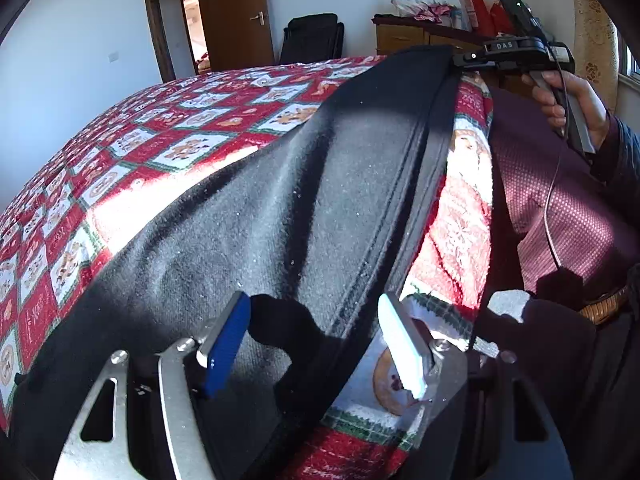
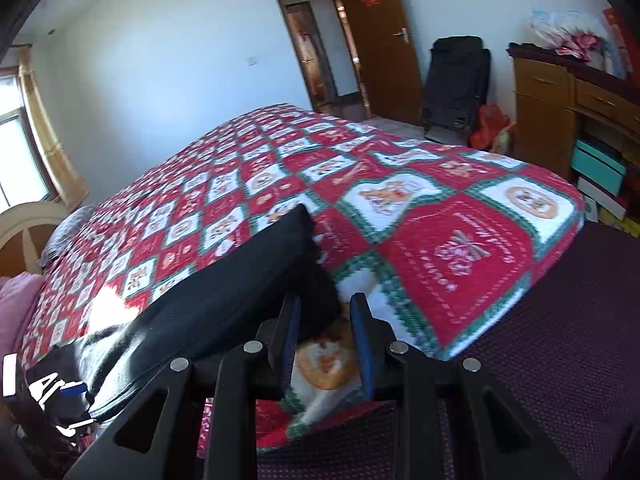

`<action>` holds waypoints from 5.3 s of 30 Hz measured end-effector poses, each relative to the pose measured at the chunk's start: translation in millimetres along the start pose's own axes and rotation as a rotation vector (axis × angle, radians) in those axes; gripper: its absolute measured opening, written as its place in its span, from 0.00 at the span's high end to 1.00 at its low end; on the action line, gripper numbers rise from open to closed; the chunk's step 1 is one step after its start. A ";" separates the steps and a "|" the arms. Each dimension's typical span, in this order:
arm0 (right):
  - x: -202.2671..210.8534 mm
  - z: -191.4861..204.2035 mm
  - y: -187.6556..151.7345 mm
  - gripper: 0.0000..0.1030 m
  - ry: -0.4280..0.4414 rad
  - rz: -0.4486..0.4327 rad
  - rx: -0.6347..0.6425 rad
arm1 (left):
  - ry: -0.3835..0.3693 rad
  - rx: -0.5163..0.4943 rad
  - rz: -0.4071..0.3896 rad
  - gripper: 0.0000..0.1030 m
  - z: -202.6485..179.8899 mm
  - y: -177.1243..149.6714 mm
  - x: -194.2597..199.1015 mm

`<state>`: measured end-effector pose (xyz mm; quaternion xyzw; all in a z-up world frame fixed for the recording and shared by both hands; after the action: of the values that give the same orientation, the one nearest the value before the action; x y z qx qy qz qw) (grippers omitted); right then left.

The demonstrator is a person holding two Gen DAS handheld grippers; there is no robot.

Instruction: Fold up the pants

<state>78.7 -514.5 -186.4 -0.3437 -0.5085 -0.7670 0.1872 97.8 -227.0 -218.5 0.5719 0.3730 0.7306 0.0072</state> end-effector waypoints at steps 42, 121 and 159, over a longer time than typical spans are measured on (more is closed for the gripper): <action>-1.3 16.4 29.1 0.92 0.059 -0.069 -0.043 | -0.013 0.039 -0.064 0.93 1.8 -1.9 7.7; -54.4 374.7 -125.3 0.44 0.483 0.518 0.644 | 0.258 0.514 -0.144 0.21 167.9 -149.5 84.6; -194.3 563.3 -130.6 0.97 0.660 0.697 0.361 | 0.307 0.472 -0.114 0.01 152.4 -150.9 78.4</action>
<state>320.1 39.1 -272.0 -0.1945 -0.4018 -0.6264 0.6390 136.1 -2.0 -226.6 0.4187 0.5608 0.7000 -0.1417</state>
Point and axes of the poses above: each gripper's, at about its wrist camera, not at the fingertips, and x roughly against the way its jaws point, z to its left, y to its top, the point moved 8 cm from there along -x, roughly the way its jaws point, and after that the axes turned 9 degrees about z, right-handed, at the moved point
